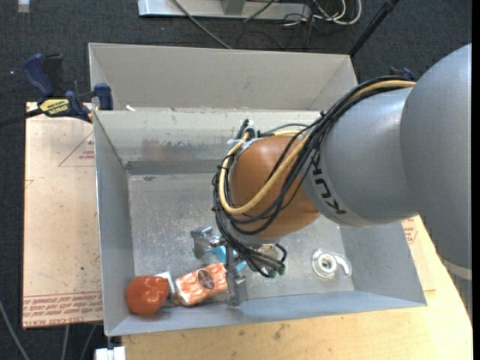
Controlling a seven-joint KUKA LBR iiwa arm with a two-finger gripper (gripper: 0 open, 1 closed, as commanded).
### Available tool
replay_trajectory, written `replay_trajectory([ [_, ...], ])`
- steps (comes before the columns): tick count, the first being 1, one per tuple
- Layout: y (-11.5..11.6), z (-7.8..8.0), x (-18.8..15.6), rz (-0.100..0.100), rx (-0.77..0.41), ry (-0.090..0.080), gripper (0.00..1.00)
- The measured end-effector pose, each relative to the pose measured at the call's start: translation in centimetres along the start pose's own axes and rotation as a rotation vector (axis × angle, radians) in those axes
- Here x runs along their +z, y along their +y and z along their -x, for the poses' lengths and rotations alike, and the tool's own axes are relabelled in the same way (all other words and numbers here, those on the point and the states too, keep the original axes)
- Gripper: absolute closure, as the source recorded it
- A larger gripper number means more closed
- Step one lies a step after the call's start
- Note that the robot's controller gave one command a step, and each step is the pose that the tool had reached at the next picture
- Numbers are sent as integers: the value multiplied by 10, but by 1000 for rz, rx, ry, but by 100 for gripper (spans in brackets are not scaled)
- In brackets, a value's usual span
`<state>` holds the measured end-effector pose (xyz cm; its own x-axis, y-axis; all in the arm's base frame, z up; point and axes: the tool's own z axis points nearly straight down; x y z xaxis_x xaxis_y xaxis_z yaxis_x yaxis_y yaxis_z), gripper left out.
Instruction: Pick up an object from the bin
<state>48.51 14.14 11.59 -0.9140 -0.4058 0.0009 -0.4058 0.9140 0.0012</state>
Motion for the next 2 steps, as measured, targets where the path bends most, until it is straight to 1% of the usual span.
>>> replay_trajectory([
  [1, 8, 0, -10, 0, 11, -3, 0],
  [2, -6, 0, 41, -2, -59, -19, 0],
])
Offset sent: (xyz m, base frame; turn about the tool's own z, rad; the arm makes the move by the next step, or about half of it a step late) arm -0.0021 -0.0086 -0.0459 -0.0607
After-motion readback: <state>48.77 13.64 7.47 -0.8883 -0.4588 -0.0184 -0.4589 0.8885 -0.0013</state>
